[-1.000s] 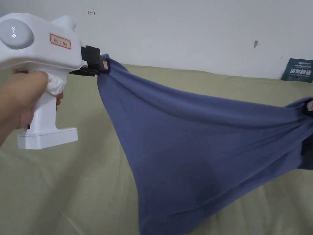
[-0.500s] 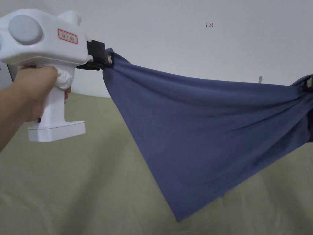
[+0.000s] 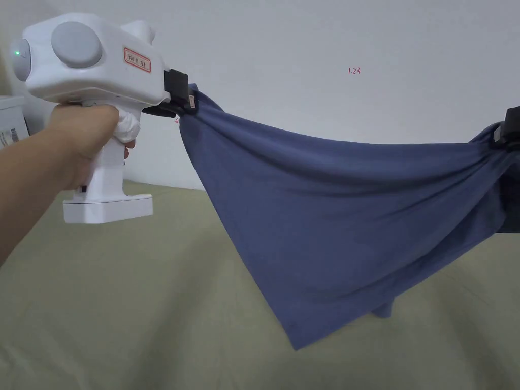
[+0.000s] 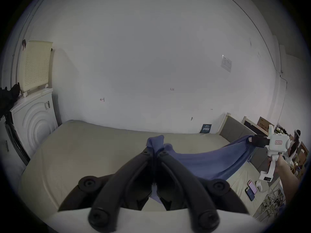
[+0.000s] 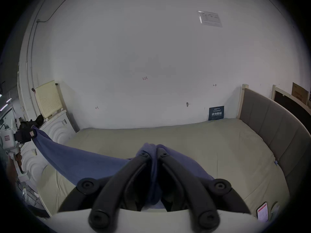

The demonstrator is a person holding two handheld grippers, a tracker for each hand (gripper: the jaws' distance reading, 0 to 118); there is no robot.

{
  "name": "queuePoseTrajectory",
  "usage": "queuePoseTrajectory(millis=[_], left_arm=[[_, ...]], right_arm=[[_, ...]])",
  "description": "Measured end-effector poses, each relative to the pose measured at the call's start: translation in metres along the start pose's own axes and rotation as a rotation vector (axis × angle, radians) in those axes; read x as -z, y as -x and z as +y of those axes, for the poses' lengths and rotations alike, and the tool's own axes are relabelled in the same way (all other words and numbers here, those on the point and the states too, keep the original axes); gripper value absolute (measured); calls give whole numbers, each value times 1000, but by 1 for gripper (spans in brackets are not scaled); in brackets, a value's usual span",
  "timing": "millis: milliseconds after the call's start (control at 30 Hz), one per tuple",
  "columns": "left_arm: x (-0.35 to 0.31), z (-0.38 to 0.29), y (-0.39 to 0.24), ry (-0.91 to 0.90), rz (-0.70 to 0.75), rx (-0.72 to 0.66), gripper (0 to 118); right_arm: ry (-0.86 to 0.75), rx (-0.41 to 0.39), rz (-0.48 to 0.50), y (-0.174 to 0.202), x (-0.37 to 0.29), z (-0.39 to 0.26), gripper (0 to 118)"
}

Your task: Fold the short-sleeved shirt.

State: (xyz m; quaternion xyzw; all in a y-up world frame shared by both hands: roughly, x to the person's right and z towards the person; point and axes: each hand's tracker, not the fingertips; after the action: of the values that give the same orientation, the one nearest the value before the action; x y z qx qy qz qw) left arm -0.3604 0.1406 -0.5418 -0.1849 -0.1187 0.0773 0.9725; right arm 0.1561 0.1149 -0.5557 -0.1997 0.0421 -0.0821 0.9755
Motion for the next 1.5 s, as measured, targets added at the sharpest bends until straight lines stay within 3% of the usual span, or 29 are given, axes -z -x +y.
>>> queuePoseTrajectory(millis=[267, 433, 567, 767, 933, 1200, 1400, 1433, 1500], left_arm=[[-29, -50, 12, 22, 42, -31, 4], [-65, -105, 14, 36, -6, -52, 4], [-95, -173, 7, 37, 78, 26, 4], [-143, -273, 11, 137, -7, -89, 4], [-179, -341, 15, 229, 26, -196, 4], [-213, -417, 11, 347, 84, -288, 4], [-215, -440, 7, 395, 107, -297, 5], [-213, -443, 6, 401, 116, -297, 18], [-211, -449, 2, 409, 204, -269, 71]], right_arm=[[52, -25, 47, 0, -26, -40, 5], [77, -56, 51, -9, -55, -86, 5], [157, -45, 86, -26, -80, -146, 5], [214, -9, 82, -40, -123, -236, 5], [257, -43, 71, -37, -160, -297, 5], [331, 69, 49, -42, -193, -367, 5], [326, 78, 15, -44, -197, -387, 5], [326, 76, 12, -44, -196, -389, 6], [332, 75, 16, -44, -196, -389, 23]])
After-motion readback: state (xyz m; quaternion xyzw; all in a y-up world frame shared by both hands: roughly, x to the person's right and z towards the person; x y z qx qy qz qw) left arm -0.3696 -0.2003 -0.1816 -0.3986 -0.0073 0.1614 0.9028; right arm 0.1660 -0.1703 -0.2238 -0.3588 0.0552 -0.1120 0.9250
